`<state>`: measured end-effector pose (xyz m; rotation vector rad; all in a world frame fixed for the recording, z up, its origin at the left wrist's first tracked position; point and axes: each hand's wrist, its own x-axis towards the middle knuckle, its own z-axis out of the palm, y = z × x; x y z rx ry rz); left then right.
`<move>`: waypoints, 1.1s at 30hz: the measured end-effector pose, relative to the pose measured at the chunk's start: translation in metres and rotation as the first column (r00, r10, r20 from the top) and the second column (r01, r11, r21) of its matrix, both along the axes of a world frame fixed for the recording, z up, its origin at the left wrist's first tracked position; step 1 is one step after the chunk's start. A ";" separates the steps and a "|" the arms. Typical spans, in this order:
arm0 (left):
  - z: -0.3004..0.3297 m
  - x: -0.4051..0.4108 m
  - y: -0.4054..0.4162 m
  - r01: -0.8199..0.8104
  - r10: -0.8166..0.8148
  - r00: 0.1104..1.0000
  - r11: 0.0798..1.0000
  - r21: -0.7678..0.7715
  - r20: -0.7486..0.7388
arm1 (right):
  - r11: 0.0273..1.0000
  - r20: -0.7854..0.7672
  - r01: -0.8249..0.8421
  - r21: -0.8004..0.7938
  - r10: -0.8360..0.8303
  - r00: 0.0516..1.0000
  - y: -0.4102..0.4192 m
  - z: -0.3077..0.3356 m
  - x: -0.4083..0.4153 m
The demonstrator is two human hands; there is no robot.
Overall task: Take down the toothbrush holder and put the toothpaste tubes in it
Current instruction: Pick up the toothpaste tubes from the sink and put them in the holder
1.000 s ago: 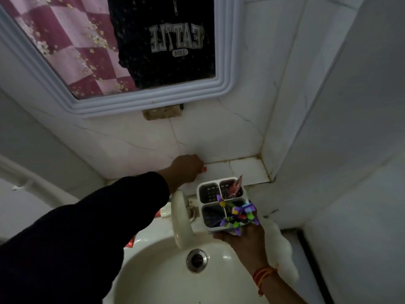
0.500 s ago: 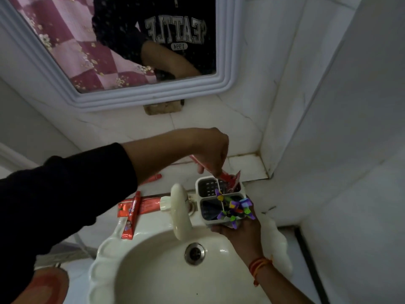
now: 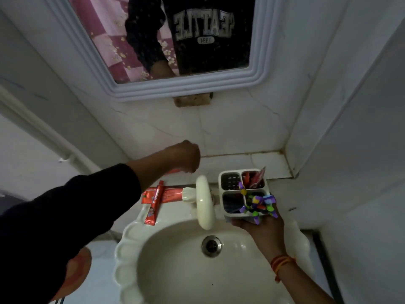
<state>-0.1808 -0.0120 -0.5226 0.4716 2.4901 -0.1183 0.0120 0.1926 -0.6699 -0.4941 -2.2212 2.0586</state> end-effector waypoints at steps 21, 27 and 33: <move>-0.074 -0.002 -0.062 -0.294 0.453 0.890 0.647 0.703 -0.045 | 0.984 0.014 -0.014 0.179 0.011 1.000 -0.004 -0.004 -0.002; -0.007 0.012 -0.017 -0.070 0.321 0.944 0.416 0.907 -0.074 | 0.968 -0.022 0.030 0.249 -0.026 0.999 -0.001 -0.010 -0.002; 0.064 0.024 0.053 0.483 -0.450 0.871 0.857 0.178 -0.200 | 0.986 -0.031 0.020 0.166 -0.015 0.999 0.001 -0.013 0.000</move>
